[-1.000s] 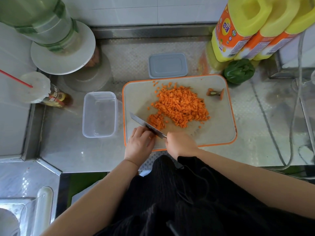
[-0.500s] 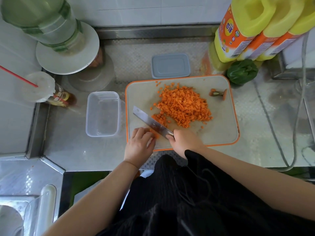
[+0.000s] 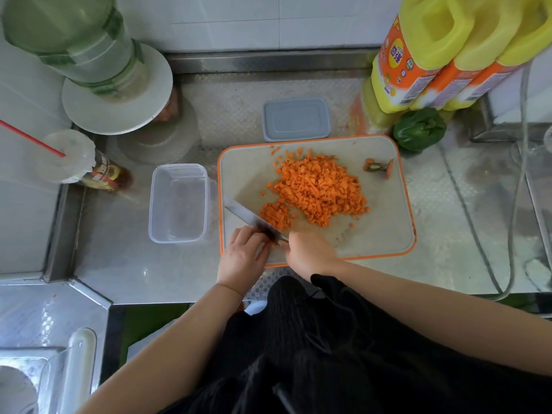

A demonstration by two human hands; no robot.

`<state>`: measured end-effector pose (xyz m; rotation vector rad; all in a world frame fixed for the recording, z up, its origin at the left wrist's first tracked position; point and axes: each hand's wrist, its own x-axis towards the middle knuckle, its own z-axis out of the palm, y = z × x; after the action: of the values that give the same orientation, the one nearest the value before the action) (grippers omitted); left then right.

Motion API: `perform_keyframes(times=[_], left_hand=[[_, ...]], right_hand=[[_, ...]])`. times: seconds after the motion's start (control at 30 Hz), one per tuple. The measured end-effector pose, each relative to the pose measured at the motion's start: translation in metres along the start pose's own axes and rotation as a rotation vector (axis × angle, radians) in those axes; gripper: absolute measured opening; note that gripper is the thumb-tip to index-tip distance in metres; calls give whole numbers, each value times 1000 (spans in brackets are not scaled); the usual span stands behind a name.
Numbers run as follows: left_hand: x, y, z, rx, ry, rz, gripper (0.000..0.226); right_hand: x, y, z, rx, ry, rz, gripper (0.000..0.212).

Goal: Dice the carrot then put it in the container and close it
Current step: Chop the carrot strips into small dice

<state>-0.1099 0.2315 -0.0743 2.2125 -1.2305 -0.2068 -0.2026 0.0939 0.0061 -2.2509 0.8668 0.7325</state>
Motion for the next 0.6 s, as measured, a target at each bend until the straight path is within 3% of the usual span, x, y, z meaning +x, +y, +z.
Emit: perform_keyframes(times=[0.1, 0.2, 0.6], left_hand=[[-1, 2, -5, -29, -33, 10, 20], [-4, 0, -10, -20, -52, -14, 23], [0, -7, -8, -31, -72, -31, 28]], right_hand=[[8, 4, -8, 132, 1, 4, 37], [1, 6, -15, 92, 6, 8, 41], [-19, -3, -18, -88, -14, -52, 27]])
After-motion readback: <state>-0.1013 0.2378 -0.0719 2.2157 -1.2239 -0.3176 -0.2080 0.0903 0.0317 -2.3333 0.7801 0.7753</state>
